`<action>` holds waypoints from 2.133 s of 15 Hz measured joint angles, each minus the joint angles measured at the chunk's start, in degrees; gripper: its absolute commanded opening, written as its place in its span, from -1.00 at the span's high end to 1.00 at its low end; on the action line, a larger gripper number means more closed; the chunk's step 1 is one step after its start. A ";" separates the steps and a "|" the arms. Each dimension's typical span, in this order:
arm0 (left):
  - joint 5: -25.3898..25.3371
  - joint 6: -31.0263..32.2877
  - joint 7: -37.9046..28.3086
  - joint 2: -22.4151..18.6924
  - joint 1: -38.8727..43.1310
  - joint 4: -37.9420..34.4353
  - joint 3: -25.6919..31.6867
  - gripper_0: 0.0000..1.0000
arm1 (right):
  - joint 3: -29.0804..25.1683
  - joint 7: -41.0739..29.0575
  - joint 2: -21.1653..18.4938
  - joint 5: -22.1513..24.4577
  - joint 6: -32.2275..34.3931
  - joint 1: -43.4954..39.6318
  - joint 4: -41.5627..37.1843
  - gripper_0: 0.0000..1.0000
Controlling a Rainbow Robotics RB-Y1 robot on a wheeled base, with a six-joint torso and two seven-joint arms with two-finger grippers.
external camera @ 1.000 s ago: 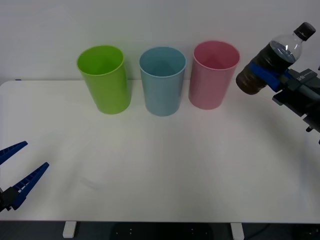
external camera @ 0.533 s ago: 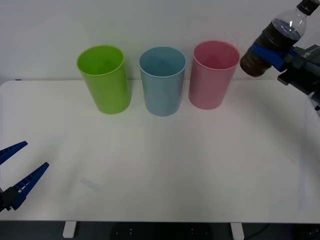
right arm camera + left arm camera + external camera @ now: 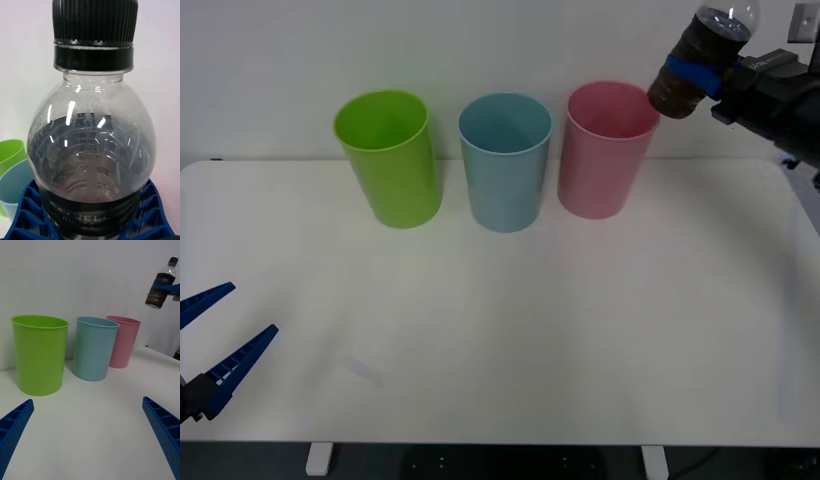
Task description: Grasp the object on the table and drop it into the matching bin: aluminum can to the light blue bin, PET bottle to the pink bin.
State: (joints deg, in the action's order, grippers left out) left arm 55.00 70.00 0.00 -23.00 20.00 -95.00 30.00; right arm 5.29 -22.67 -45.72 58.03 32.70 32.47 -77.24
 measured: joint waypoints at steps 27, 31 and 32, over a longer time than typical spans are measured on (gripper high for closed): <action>0.00 0.00 0.00 0.00 0.00 0.00 0.00 -1.00 | 0.83 5.78 16.54 16.86 -5.02 20.98 27.17 -1.00; 0.00 0.00 0.00 0.00 0.00 0.00 0.00 -1.00 | 0.35 6.22 16.51 16.31 -4.46 20.96 27.16 -1.00; 0.00 0.00 0.00 0.00 0.00 0.00 0.00 -1.00 | 0.18 6.40 16.42 15.55 -3.81 20.87 27.14 -1.00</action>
State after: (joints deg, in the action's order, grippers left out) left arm 55.00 70.00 0.00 -23.00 20.00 -95.00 30.00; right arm 5.47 -16.27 -29.30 73.59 28.89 53.34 -50.10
